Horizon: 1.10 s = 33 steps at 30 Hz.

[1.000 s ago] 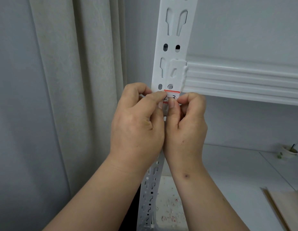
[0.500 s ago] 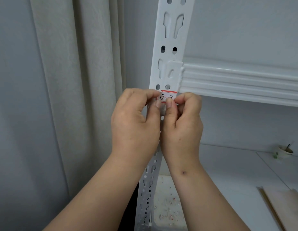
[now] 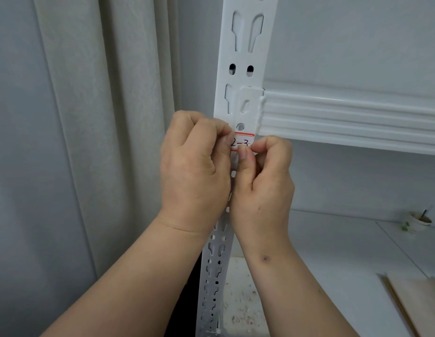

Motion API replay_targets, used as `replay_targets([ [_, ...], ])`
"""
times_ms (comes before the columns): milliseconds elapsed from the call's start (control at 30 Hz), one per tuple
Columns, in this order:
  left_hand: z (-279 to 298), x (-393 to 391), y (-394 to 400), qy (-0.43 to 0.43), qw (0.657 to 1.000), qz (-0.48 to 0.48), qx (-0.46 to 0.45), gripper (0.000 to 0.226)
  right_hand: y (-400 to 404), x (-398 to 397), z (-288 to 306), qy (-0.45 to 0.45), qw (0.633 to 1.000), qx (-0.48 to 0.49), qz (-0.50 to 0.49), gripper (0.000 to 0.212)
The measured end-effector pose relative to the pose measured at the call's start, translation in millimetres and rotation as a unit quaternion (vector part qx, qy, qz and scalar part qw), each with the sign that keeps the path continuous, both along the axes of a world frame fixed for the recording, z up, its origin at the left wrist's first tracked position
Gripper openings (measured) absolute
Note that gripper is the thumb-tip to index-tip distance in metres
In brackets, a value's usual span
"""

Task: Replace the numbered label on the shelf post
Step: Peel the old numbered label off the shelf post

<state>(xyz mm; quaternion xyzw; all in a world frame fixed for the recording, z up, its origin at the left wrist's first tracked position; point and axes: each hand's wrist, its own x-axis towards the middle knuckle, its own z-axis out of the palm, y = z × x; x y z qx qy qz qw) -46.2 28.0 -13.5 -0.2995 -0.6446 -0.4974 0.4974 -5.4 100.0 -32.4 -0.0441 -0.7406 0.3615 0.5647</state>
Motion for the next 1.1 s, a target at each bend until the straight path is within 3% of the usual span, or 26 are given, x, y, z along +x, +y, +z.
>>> replay_targets([
  [100, -2, -4, 2, 0.038, 0.998, 0.033, -0.024, 0.002, 1, -1, -1, 0.008, 1.0, 0.004, 0.004, 0.01],
  [300, 1, -2, 4, 0.016, 0.997, 0.055, -0.046, 0.008, 1, -1, -1, 0.009, 1.0, 0.009, 0.002, 0.022],
  [500, 4, -2, 3, -0.006, 0.995, 0.074, -0.073, 0.011, 2, -1, -2, 0.009, 1.0, 0.002, 0.011, 0.009],
  [800, -7, 5, -2, -0.051, 0.998, 0.011, -0.044, 0.005, 2, 10, 0, 0.02, 0.999, 0.012, 0.025, 0.013],
  [933, -8, 9, -5, -0.046, 0.999, -0.012, -0.027, 0.023, 0, 13, 2, 0.026, 0.999, 0.008, 0.034, 0.009],
  [1100, 2, 7, -7, -0.042, 0.998, 0.003, -0.053, 0.007, 0, 9, 10, 0.031, 0.999, 0.013, 0.032, 0.013],
])
